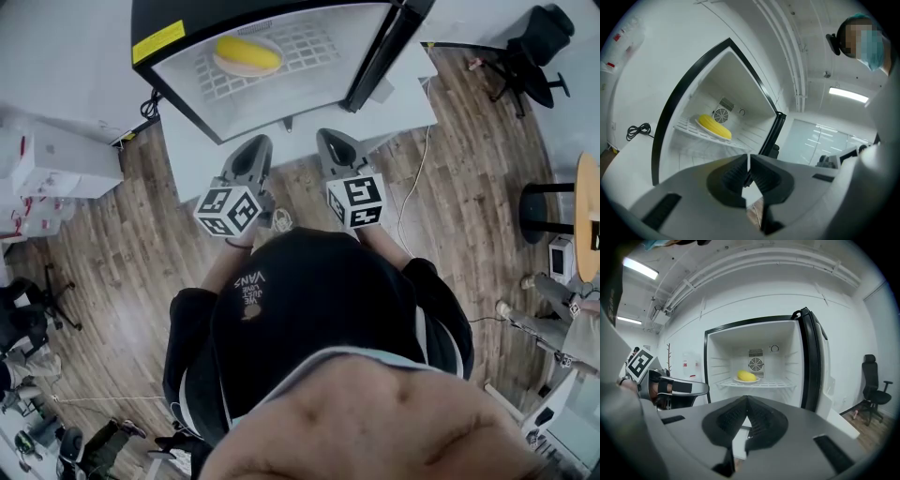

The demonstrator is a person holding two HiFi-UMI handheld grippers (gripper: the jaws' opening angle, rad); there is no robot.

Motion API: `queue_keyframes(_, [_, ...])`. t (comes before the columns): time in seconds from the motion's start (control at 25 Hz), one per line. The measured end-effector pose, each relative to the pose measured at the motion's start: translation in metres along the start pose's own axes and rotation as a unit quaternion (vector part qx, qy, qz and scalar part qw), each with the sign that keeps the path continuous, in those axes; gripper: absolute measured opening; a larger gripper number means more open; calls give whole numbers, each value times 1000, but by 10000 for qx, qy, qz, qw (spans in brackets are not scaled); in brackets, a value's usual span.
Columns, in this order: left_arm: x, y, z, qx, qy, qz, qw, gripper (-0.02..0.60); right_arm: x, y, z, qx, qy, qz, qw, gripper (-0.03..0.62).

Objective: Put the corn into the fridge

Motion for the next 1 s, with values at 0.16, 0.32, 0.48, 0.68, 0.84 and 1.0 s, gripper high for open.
queue_keyframes(0.16, [-6,6,6,-23,-24,-8,10000,29,2,3,8,15,-21,34,10000,12])
queue_keyframes(0.32, [-11,11,11,-50,-54,-11,10000,29,4,5,16,35,-49,62,10000,12])
queue_keyframes(0.48, [-16,13,15,-83,-69,-21,9999,29,5,5,19,44,-76,95,9999,12])
queue_keyframes(0.68, [-18,15,20,-91,-104,-28,9999,29,7,5,21,30,-117,136,9998,12])
queue_keyframes(0.84, [-20,15,22,-95,-111,-48,9999,29,9,5,22,62,-138,199,9997,12])
queue_keyframes(1.0, [-20,13,23,-116,-117,-75,9998,29,10,5,21,103,-146,237,9996,12])
Point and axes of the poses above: the fingertips, and each gripper's own axes: z backward along the fingers, x to its left, y out of its underside, the point moved 10 cm from there along z, backward along the fingers, and after that the axes turned 10 degrees about z, right-handed, at the moved point
